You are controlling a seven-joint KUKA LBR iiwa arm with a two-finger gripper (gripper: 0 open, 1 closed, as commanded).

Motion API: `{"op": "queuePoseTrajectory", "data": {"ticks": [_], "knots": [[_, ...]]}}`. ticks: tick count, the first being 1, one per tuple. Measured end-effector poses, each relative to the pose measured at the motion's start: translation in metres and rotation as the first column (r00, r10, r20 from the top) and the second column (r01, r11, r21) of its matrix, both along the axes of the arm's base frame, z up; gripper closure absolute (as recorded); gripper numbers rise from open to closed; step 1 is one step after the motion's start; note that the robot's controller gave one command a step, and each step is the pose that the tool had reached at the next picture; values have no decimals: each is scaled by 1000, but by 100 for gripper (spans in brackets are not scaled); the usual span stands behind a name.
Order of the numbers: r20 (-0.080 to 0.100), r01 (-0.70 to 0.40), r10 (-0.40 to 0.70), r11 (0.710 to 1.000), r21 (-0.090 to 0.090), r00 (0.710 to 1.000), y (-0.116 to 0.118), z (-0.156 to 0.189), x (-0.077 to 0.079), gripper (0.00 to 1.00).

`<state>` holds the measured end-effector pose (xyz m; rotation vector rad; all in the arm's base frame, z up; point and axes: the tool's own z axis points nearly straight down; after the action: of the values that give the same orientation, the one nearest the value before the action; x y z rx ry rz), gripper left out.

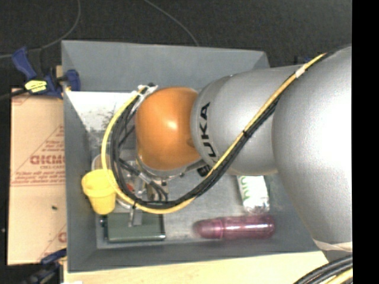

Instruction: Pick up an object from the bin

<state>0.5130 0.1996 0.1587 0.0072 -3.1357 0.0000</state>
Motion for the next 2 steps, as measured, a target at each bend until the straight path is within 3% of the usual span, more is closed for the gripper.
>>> {"op": "queuePoseTrajectory", "data": {"ticks": [1,2], "knots": [[7,5,-5,1000,2,1000,-1,5,2,0],[31,-110,109,994,8,994,-20,-83,-33,0]]}}
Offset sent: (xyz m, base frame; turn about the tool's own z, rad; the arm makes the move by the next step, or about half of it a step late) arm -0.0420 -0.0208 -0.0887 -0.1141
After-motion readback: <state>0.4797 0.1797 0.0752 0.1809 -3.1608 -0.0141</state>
